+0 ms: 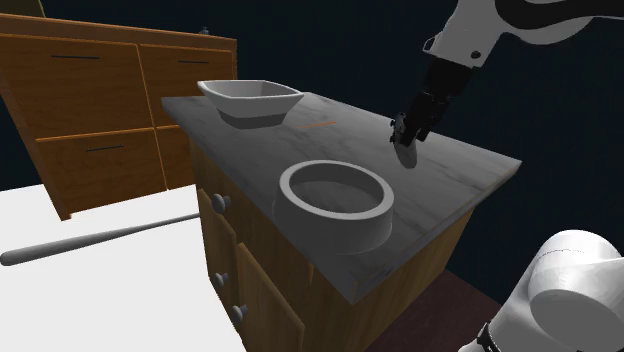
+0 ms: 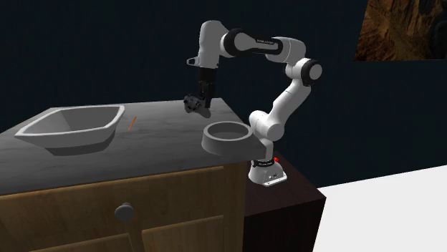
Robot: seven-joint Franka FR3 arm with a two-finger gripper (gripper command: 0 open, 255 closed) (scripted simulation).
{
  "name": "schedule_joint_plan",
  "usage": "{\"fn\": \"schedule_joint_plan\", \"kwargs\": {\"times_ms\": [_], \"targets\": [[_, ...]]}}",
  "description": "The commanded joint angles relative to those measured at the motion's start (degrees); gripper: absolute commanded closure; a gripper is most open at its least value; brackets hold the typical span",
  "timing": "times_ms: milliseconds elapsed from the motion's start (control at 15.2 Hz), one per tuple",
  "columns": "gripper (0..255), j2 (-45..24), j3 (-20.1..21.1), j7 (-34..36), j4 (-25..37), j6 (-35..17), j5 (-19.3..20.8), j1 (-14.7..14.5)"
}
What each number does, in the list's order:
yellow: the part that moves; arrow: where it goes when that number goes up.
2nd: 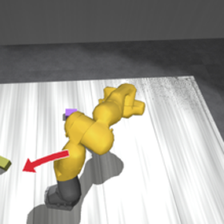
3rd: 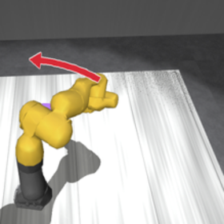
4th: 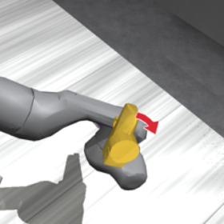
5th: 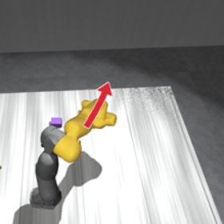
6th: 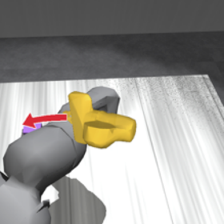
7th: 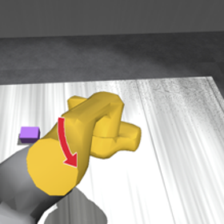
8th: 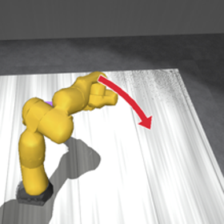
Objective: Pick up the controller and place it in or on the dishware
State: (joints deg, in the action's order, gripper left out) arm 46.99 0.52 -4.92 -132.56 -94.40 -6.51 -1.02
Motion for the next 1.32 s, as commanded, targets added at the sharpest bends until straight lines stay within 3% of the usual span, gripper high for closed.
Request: {"fn": "schedule_joint_plan", "kwargs": {"times_ms": [0, 264, 792, 1254], "targets": [[0, 0.00, 0.00, 0.00, 0.00, 0.00, 0.00, 0.00], [0, -5.36, 16.71, 33.15, 12.50, 7.48, 6.08, 13.26], [0, -3.79, 16.56, 32.86, 5.42, 1.93, 5.79, 13.12], [0, -3.80, 16.57, 32.86, 5.43, 1.93, 5.79, 13.13]]}}
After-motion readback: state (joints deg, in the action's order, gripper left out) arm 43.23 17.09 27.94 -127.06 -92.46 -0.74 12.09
